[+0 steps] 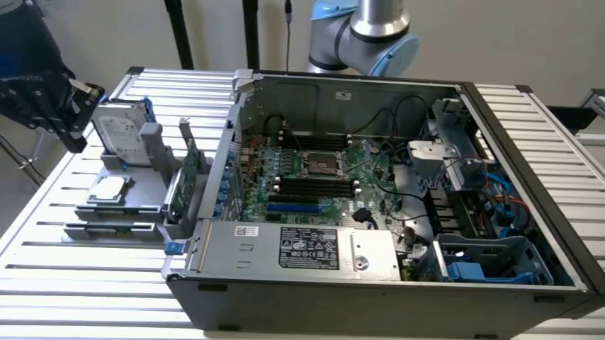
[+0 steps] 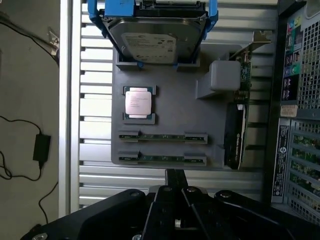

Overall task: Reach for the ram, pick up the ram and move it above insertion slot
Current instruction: 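Pick up the ram and move it above insertion slot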

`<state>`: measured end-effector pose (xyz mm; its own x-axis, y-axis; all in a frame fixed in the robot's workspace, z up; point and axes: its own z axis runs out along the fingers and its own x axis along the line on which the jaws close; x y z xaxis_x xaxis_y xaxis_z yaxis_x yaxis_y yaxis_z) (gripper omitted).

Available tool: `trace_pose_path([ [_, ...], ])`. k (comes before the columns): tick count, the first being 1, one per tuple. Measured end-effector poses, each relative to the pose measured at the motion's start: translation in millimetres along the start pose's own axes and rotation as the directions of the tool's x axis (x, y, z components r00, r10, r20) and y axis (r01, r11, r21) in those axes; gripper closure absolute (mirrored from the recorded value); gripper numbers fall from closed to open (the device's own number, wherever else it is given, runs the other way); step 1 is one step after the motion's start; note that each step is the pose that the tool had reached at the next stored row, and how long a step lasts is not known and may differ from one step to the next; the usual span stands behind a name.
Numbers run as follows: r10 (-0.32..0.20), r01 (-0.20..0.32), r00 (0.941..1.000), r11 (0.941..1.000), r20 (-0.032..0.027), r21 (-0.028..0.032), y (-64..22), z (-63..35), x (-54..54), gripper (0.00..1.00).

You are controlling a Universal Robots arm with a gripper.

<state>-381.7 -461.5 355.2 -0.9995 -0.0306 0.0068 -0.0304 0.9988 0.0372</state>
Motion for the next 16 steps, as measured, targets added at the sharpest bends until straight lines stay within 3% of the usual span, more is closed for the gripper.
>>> trace_pose_path([
  [4, -0.072, 0.072, 0.9974, 0.9974, -0.0026, 0.0004, 0.1, 0.1, 0.0, 0.89],
  [8, -0.146, 0.146, 0.9892, 0.9893, -0.0054, 0.0006, 0.1, 0.1, 0.0, 0.89],
  [12, -0.217, 0.217, 0.9762, 0.9762, -0.0082, 0.0005, 0.1, 0.1, 0.0, 0.89],
  [16, -0.287, 0.287, 0.9577, 0.9578, -0.0108, 0.0004, 0.1, 0.1, 0.0, 0.89],
])
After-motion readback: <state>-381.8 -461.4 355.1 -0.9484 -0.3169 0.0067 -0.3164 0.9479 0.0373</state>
